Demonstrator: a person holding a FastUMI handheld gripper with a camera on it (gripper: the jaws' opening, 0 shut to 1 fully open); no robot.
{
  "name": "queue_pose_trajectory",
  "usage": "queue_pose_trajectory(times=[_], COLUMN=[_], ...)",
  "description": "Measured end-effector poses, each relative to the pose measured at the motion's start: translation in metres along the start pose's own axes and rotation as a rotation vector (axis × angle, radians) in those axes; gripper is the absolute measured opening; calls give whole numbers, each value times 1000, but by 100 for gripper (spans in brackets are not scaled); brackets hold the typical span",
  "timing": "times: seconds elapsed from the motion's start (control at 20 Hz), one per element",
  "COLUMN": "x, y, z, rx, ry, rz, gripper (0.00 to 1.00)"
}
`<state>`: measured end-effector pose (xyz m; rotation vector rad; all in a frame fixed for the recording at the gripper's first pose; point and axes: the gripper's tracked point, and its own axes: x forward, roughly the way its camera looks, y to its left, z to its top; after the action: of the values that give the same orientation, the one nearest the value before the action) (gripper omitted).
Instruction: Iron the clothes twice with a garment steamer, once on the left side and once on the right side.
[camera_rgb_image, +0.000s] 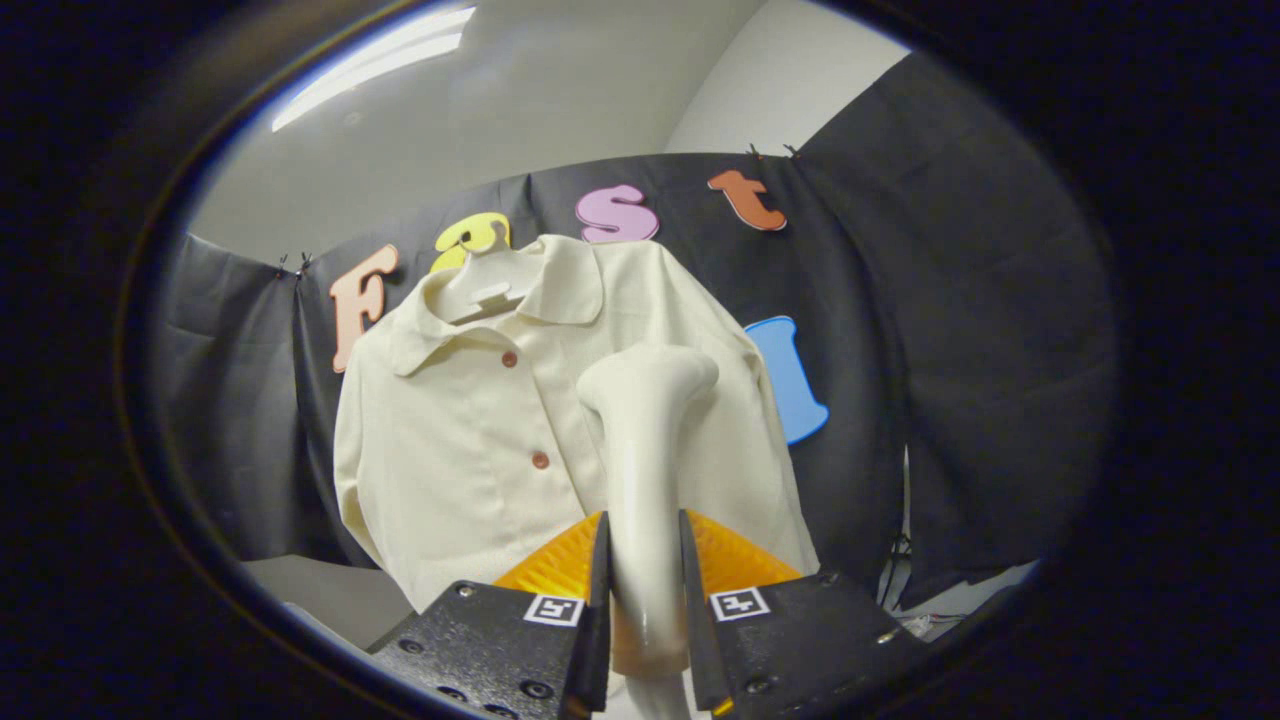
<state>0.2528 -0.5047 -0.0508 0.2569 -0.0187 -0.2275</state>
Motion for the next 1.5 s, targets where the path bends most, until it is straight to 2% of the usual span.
queue_pose_trajectory(times=[0.7,1.5], x=[-38,-70], y=[-43,-74], z=[-107,-193], rx=[80,196], ry=[138,222], rz=[-28,-62], gripper=[32,32])
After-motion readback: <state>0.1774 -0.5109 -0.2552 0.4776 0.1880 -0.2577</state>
